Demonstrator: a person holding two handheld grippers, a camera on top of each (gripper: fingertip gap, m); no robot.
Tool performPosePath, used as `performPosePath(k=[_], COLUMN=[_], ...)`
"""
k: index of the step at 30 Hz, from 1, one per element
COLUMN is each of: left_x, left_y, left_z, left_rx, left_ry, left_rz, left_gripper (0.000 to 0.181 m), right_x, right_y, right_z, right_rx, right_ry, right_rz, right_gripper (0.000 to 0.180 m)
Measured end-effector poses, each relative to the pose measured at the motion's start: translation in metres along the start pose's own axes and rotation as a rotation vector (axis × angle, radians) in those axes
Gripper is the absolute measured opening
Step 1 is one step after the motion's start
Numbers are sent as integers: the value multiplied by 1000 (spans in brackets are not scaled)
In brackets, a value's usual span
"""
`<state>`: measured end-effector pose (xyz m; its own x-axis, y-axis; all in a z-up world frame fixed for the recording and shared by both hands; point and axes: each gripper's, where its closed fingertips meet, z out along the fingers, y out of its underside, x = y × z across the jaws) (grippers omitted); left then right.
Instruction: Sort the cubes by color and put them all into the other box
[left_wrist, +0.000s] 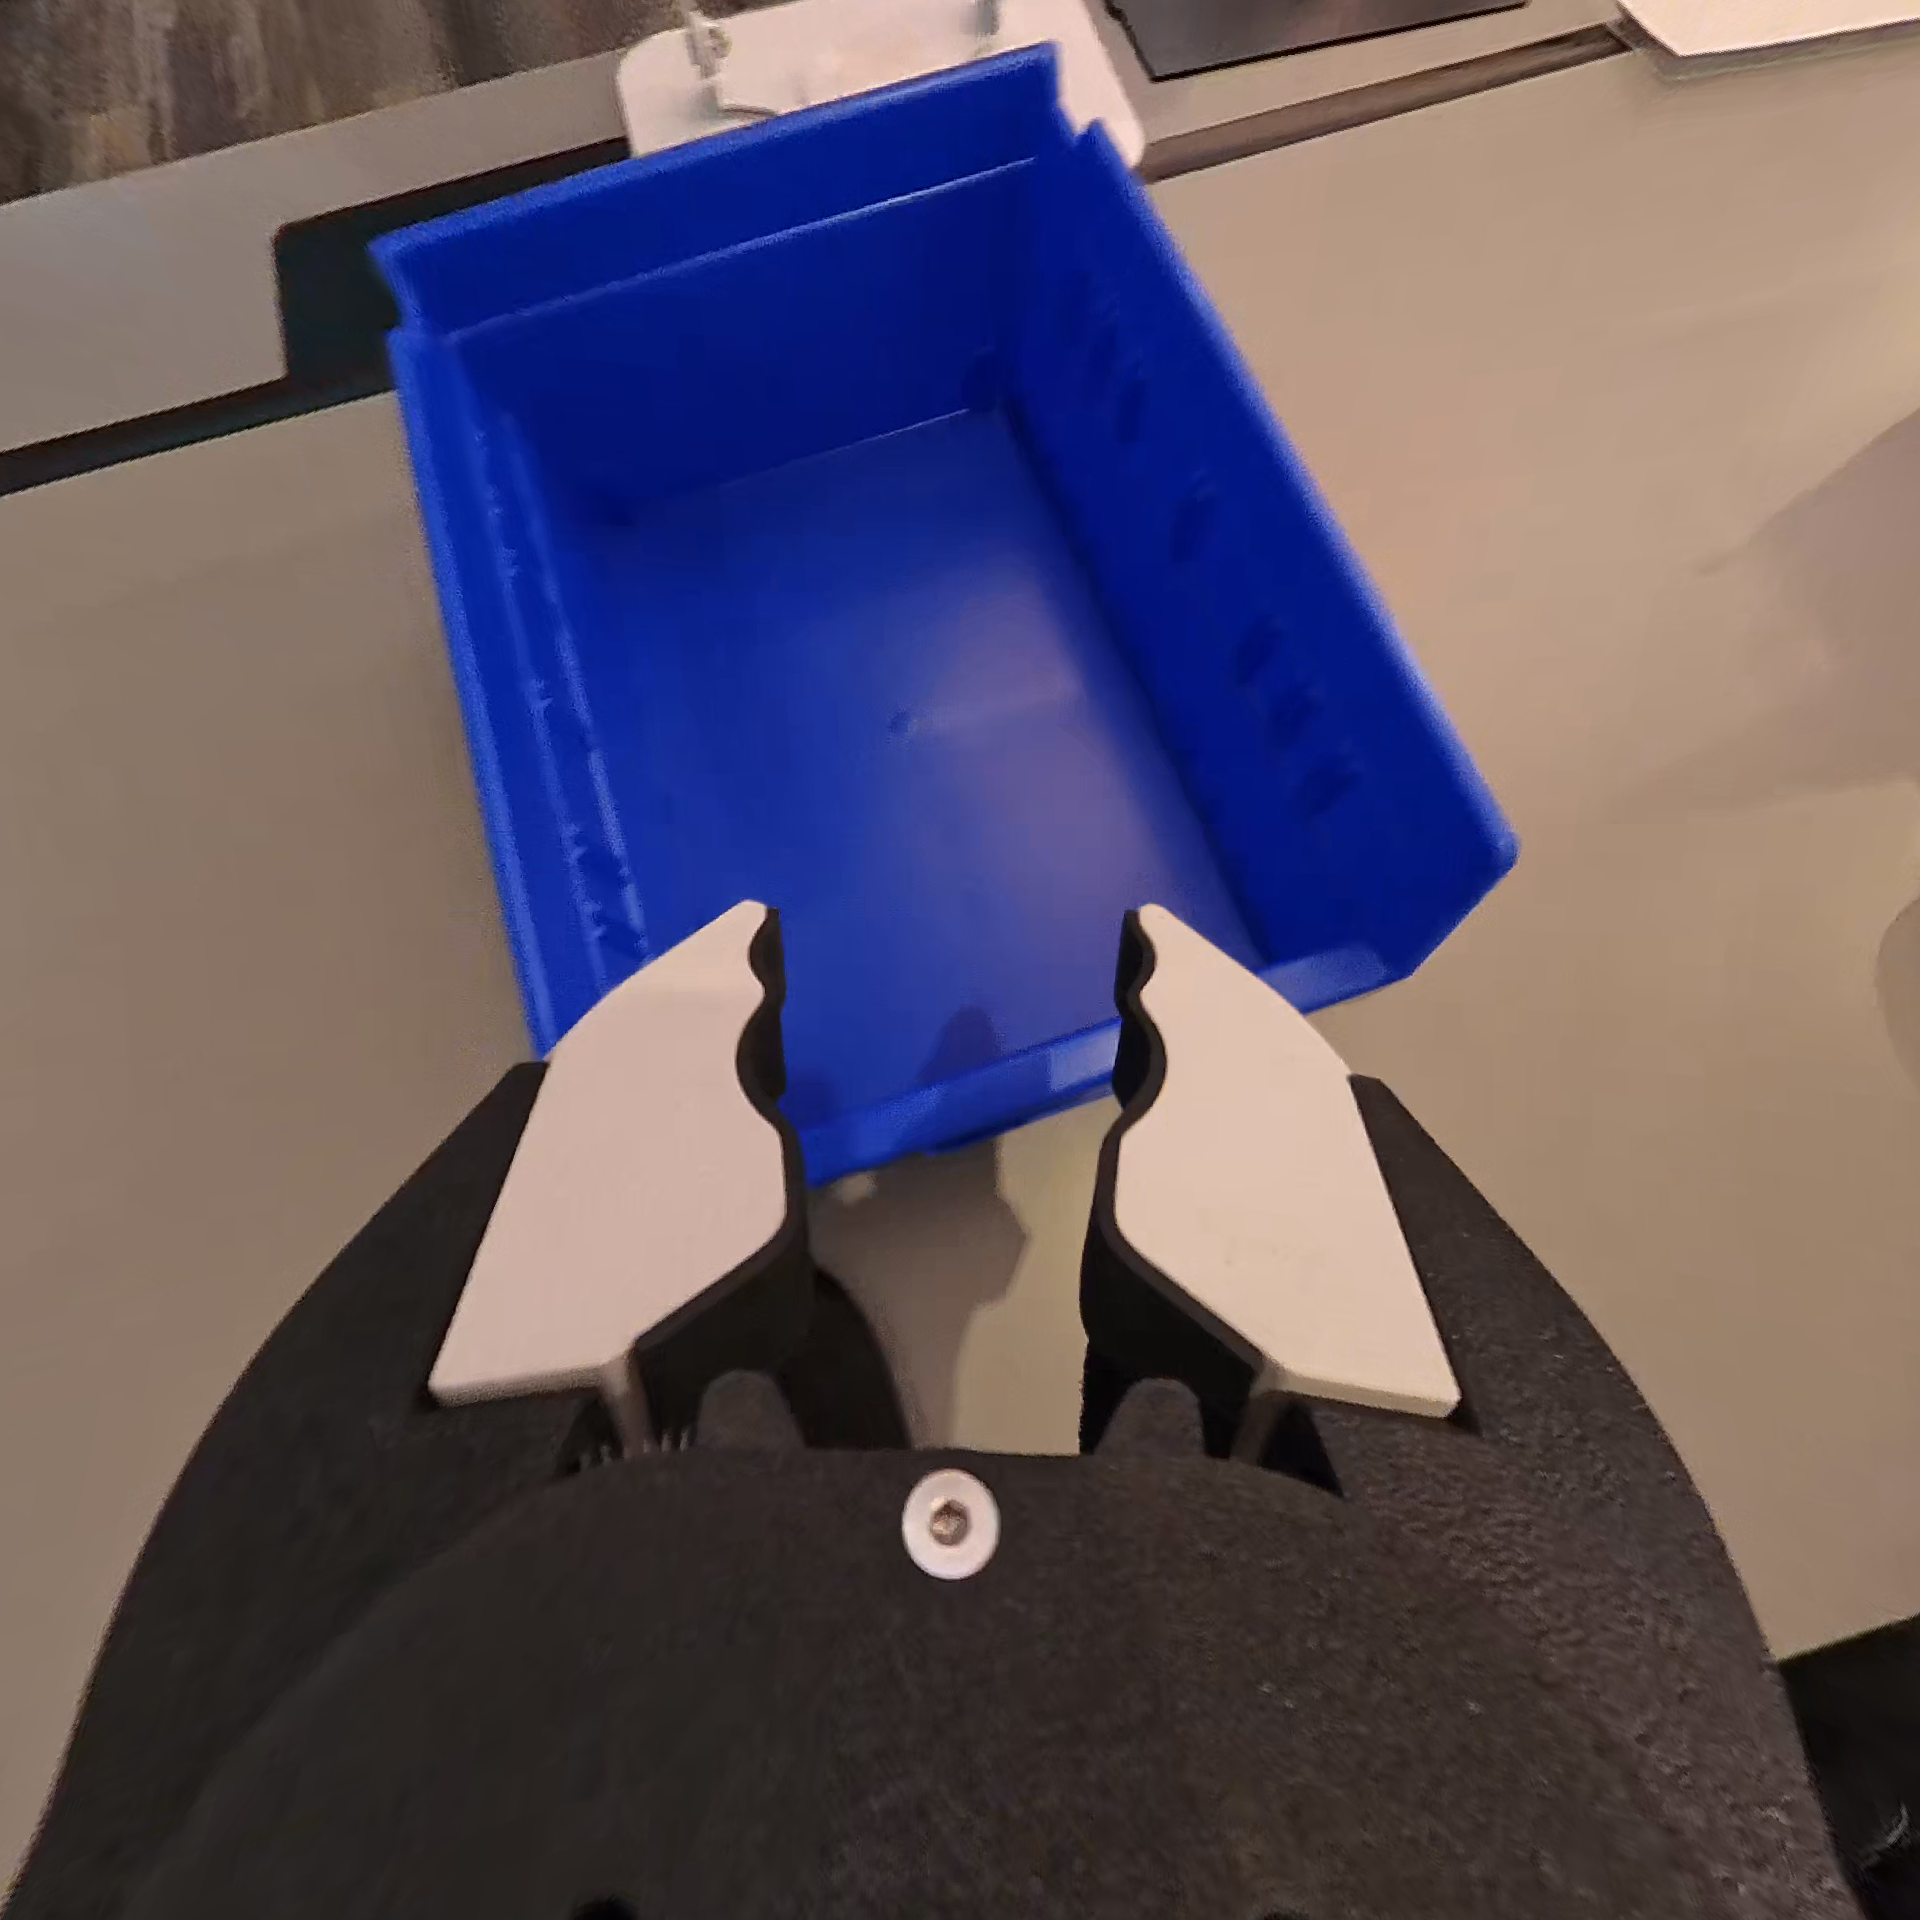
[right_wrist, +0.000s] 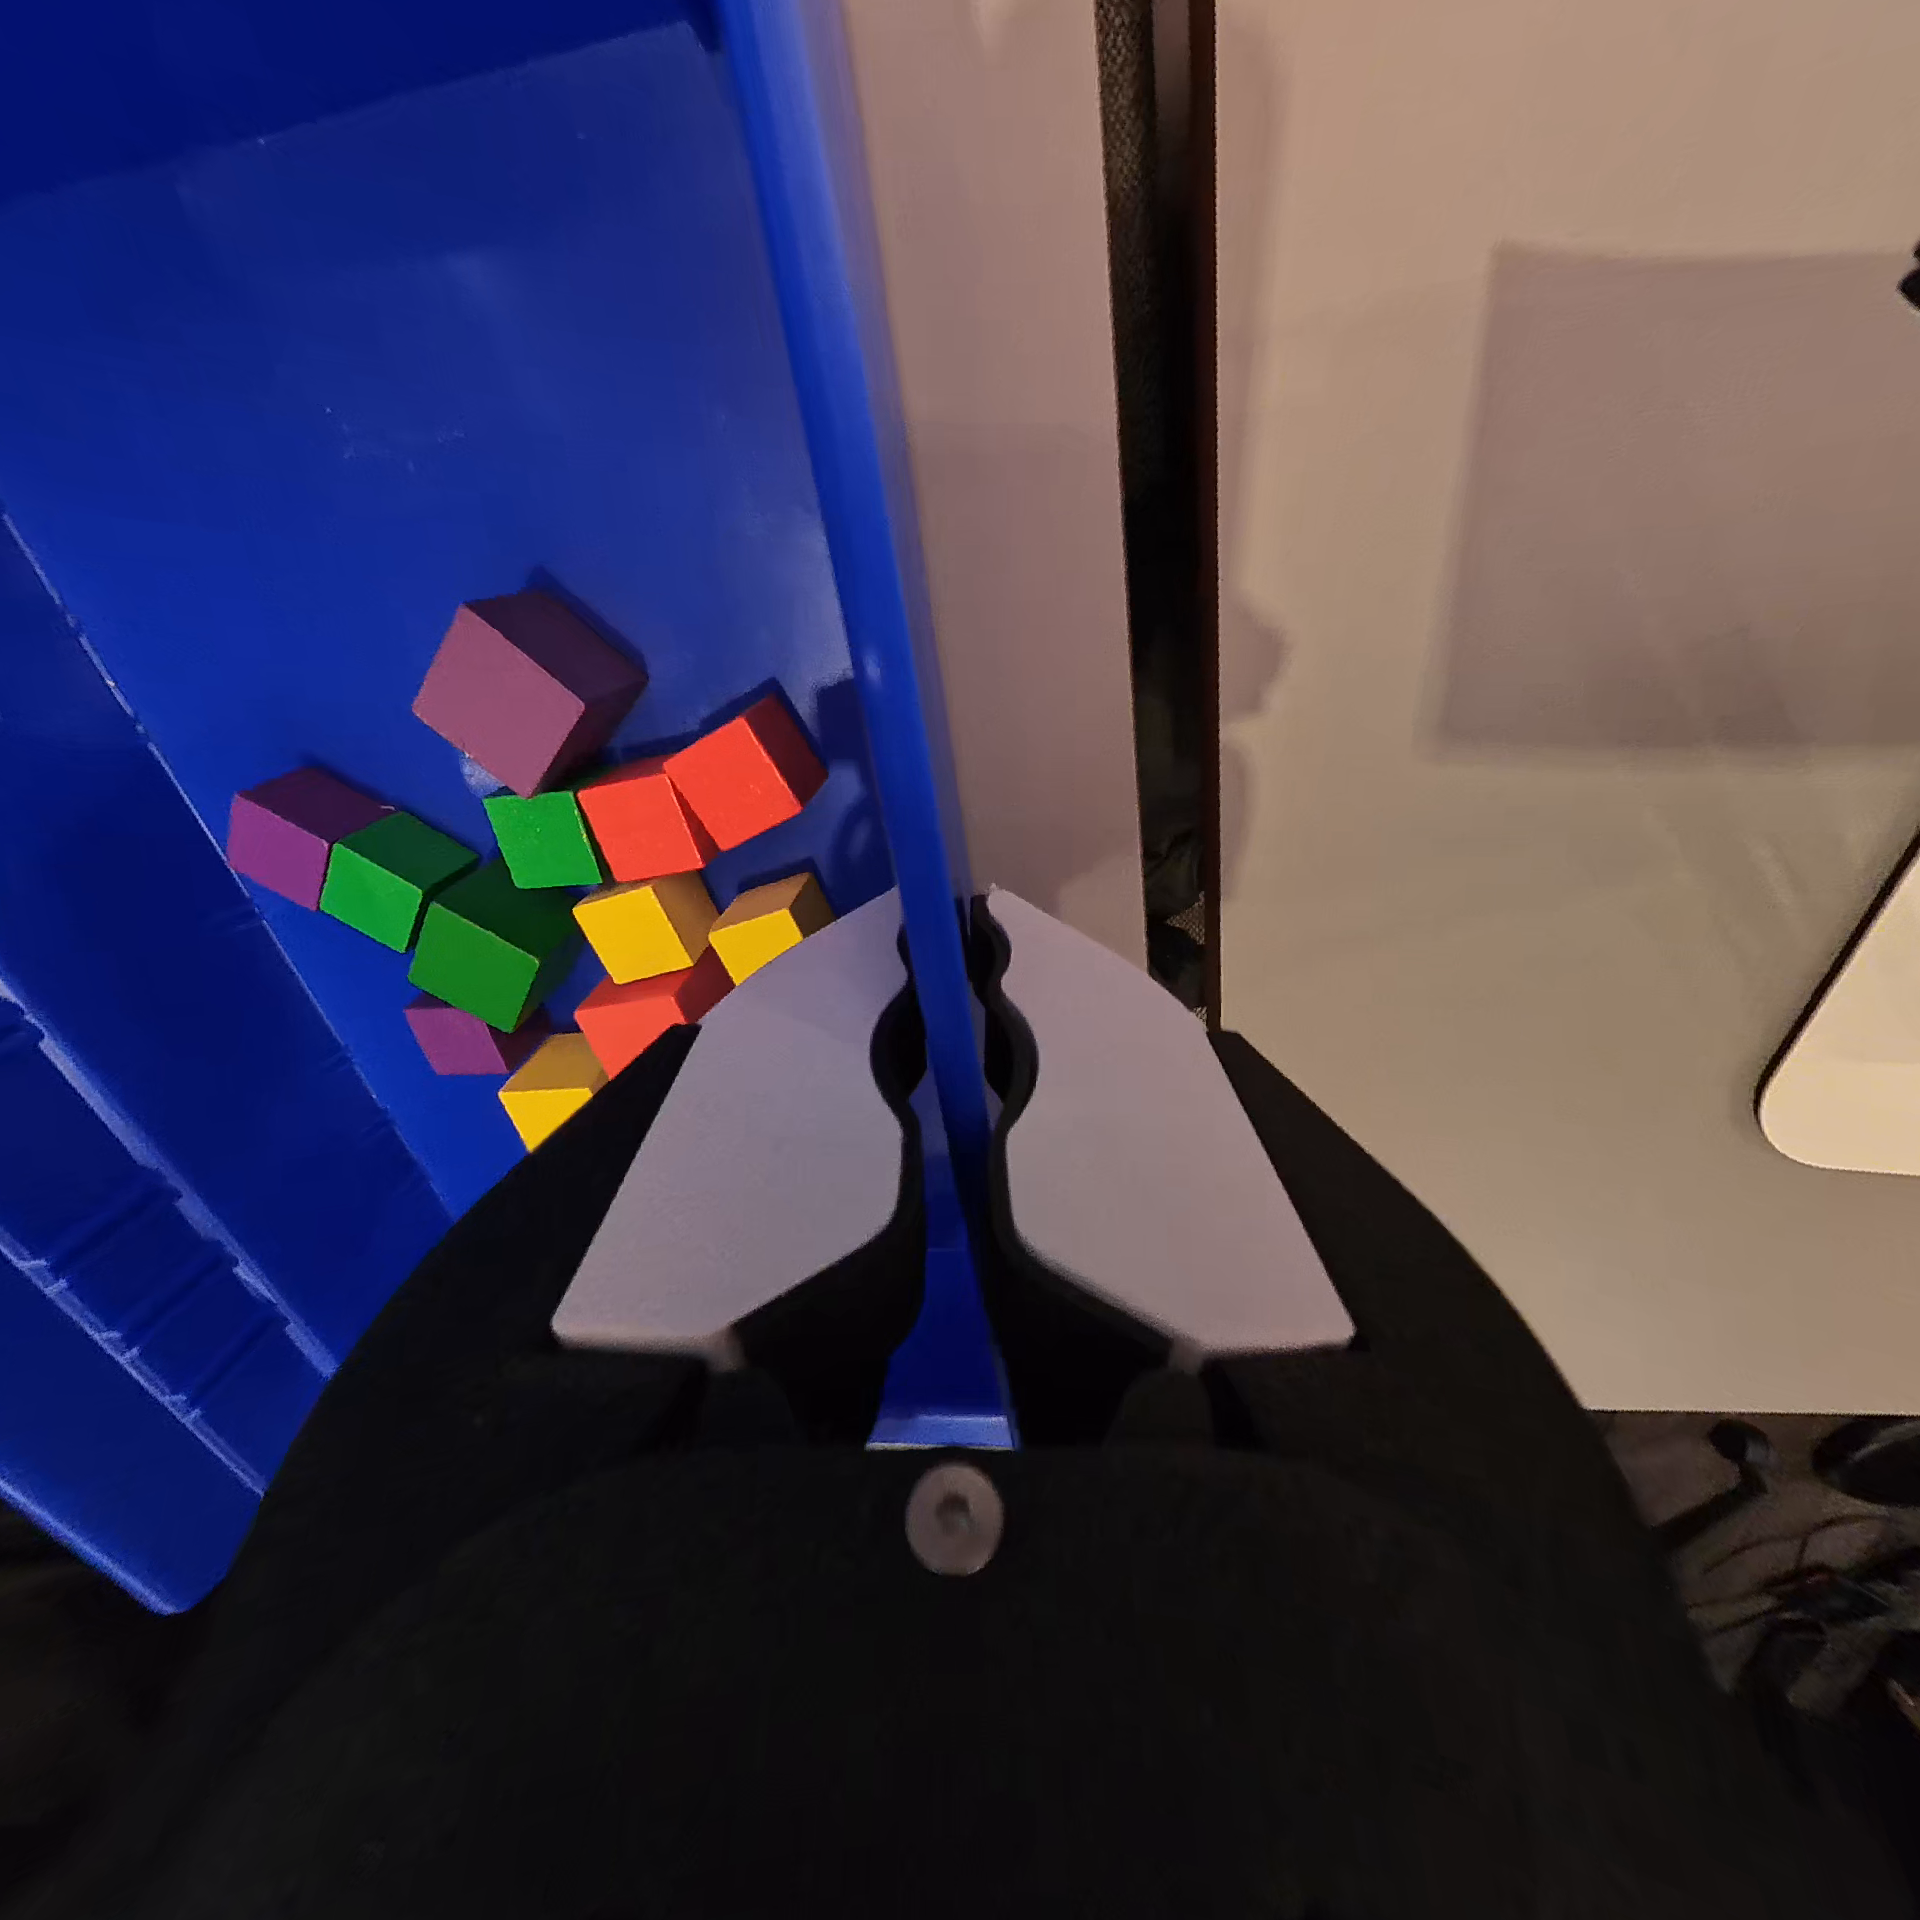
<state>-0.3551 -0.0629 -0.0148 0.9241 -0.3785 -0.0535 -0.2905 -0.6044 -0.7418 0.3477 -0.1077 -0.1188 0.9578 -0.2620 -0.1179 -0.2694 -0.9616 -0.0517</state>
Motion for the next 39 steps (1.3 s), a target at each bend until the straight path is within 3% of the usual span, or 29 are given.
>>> performPosePath(k=[5,15,28,39], left_x=[-25,-72,-153,-199], left_y=[11,26,60,101], left_z=[-21,-58,-119,-160], left_rx=[30,83,177,217], left_ry=[-42,-134,-319,-406], left_rz=[-39,-94,-224,-293], left_gripper=[58,56,53,51], right_x=[2,-15,-40,-124], right_y=[0,-2,-6,-21], right_z=[1,3,-9,-61], right_rx=[-34,-6,-17,15], right_ry=[46,-93,-104,-216], right_rz=[3,48,119,77], right_gripper=[10,5,6,6])
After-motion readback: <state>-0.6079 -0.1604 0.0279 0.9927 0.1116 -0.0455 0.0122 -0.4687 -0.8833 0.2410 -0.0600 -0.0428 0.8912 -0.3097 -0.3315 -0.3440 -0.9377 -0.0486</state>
